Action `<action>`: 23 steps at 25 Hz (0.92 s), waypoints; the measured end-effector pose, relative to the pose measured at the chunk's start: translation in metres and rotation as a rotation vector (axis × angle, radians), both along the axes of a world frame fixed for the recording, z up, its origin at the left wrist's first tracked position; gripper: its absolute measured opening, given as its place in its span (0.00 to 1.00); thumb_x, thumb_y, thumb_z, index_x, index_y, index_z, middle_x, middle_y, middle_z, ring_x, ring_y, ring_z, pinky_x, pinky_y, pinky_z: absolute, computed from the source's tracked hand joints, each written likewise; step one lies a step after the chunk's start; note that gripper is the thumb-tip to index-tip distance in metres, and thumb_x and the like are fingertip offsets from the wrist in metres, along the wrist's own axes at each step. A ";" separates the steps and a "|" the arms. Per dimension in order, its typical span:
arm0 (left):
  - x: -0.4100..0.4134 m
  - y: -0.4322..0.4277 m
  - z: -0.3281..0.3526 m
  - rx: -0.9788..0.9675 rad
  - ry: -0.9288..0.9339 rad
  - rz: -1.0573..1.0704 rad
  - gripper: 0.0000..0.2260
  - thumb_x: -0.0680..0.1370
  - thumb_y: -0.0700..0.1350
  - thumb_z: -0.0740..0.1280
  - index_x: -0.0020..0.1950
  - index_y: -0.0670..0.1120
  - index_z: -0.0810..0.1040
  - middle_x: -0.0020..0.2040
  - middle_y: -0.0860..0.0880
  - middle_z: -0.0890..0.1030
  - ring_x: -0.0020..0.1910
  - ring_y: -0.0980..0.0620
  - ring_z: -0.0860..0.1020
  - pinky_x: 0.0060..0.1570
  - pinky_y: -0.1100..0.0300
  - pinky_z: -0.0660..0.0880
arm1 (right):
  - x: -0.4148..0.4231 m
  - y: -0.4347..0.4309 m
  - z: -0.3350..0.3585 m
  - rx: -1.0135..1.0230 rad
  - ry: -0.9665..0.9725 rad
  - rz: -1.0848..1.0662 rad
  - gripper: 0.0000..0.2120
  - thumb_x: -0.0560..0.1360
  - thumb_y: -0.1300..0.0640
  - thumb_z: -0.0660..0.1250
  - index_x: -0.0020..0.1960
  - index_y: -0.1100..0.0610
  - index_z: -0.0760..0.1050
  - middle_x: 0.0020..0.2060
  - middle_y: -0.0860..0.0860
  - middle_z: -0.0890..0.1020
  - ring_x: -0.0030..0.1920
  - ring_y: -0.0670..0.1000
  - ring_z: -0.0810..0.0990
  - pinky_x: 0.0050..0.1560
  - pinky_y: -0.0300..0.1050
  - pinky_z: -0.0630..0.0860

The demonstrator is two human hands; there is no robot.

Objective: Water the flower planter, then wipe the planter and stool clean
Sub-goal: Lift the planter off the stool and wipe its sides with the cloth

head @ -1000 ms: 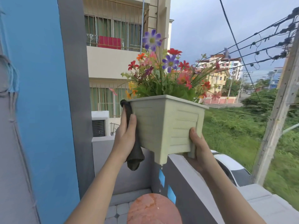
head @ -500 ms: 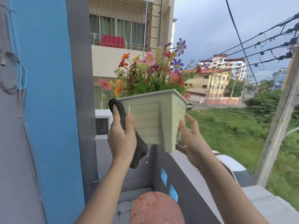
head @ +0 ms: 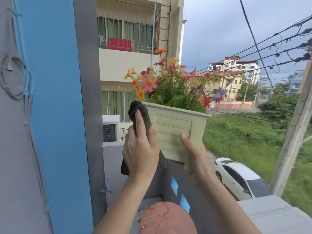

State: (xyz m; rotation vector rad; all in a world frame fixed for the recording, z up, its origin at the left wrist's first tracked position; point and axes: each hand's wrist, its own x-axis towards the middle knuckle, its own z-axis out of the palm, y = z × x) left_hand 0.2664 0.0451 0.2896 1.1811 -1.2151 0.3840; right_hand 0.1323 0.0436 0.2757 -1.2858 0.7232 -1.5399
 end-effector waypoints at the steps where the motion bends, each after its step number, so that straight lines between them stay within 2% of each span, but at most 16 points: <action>1: 0.000 -0.001 0.000 0.001 -0.009 0.004 0.23 0.79 0.52 0.56 0.70 0.41 0.68 0.47 0.40 0.80 0.41 0.38 0.79 0.34 0.52 0.73 | 0.001 -0.001 -0.002 -0.043 -0.007 -0.047 0.34 0.68 0.50 0.71 0.72 0.52 0.67 0.60 0.50 0.82 0.56 0.48 0.82 0.47 0.37 0.80; 3: -0.001 0.000 -0.004 -0.001 -0.037 -0.007 0.23 0.80 0.53 0.54 0.70 0.40 0.68 0.50 0.40 0.81 0.44 0.38 0.80 0.38 0.51 0.72 | 0.002 -0.003 -0.006 -0.090 -0.043 -0.108 0.37 0.69 0.55 0.71 0.75 0.50 0.60 0.61 0.49 0.81 0.58 0.47 0.81 0.55 0.42 0.79; 5: 0.002 0.000 -0.011 -0.024 -0.095 -0.079 0.24 0.82 0.54 0.50 0.69 0.40 0.69 0.54 0.40 0.81 0.48 0.40 0.80 0.42 0.54 0.70 | 0.000 -0.006 -0.009 -0.090 -0.084 -0.107 0.36 0.69 0.57 0.73 0.73 0.50 0.62 0.58 0.47 0.83 0.57 0.46 0.82 0.58 0.46 0.79; 6: 0.005 0.001 -0.013 -0.023 -0.107 -0.145 0.25 0.82 0.55 0.48 0.70 0.40 0.69 0.56 0.41 0.81 0.50 0.40 0.80 0.43 0.54 0.72 | -0.004 -0.006 -0.009 -0.086 -0.107 -0.091 0.35 0.67 0.56 0.75 0.71 0.51 0.65 0.55 0.46 0.84 0.56 0.46 0.82 0.58 0.48 0.79; 8: 0.014 0.003 -0.009 -0.028 -0.117 -0.234 0.25 0.81 0.57 0.47 0.70 0.43 0.69 0.56 0.41 0.80 0.49 0.40 0.79 0.42 0.50 0.76 | -0.010 -0.009 -0.010 -0.083 -0.131 -0.061 0.39 0.58 0.46 0.81 0.66 0.49 0.70 0.53 0.47 0.85 0.56 0.48 0.82 0.60 0.55 0.77; 10: 0.024 0.002 0.004 -0.030 -0.192 -0.144 0.24 0.81 0.56 0.49 0.68 0.43 0.72 0.51 0.41 0.80 0.43 0.39 0.79 0.36 0.49 0.76 | -0.012 -0.012 -0.010 -0.081 -0.153 -0.043 0.44 0.52 0.40 0.82 0.64 0.49 0.71 0.54 0.48 0.84 0.57 0.49 0.82 0.61 0.59 0.76; 12: 0.032 -0.001 0.019 -0.013 -0.306 -0.026 0.23 0.81 0.55 0.51 0.65 0.43 0.74 0.47 0.41 0.80 0.38 0.39 0.79 0.31 0.51 0.75 | -0.013 -0.013 -0.008 -0.088 -0.163 -0.028 0.45 0.51 0.40 0.82 0.64 0.50 0.71 0.53 0.48 0.85 0.55 0.49 0.83 0.60 0.58 0.76; 15: 0.040 -0.004 0.032 -0.049 -0.395 -0.063 0.24 0.81 0.56 0.50 0.64 0.42 0.75 0.47 0.41 0.82 0.38 0.39 0.80 0.30 0.51 0.75 | -0.017 -0.015 -0.006 -0.096 -0.161 -0.014 0.46 0.52 0.40 0.82 0.66 0.51 0.71 0.54 0.49 0.84 0.57 0.49 0.82 0.61 0.60 0.75; 17: 0.045 -0.005 0.033 -0.150 -0.504 -0.026 0.20 0.82 0.53 0.53 0.63 0.42 0.76 0.42 0.42 0.81 0.32 0.43 0.79 0.25 0.54 0.74 | -0.019 -0.014 -0.004 -0.101 -0.142 -0.020 0.47 0.53 0.41 0.82 0.68 0.53 0.69 0.56 0.49 0.84 0.58 0.50 0.81 0.63 0.63 0.73; 19: 0.047 -0.006 0.039 -0.183 -0.640 0.084 0.18 0.82 0.51 0.56 0.63 0.43 0.76 0.36 0.44 0.78 0.26 0.46 0.75 0.20 0.59 0.69 | -0.022 -0.013 -0.004 -0.102 -0.122 -0.033 0.42 0.60 0.47 0.81 0.70 0.54 0.67 0.57 0.51 0.83 0.59 0.51 0.81 0.64 0.65 0.72; 21: 0.046 -0.007 0.047 -0.172 -0.746 0.163 0.18 0.80 0.53 0.57 0.62 0.45 0.78 0.34 0.46 0.76 0.24 0.48 0.73 0.20 0.62 0.63 | -0.023 -0.014 -0.005 -0.122 -0.106 -0.034 0.34 0.68 0.57 0.75 0.71 0.55 0.66 0.60 0.53 0.82 0.60 0.52 0.80 0.64 0.62 0.73; 23: 0.042 -0.011 0.051 -0.168 -0.872 0.188 0.19 0.80 0.55 0.56 0.61 0.46 0.79 0.33 0.47 0.74 0.22 0.49 0.71 0.21 0.64 0.58 | -0.025 -0.017 -0.006 -0.148 -0.096 -0.037 0.35 0.70 0.59 0.73 0.73 0.54 0.63 0.62 0.54 0.80 0.61 0.52 0.79 0.63 0.56 0.74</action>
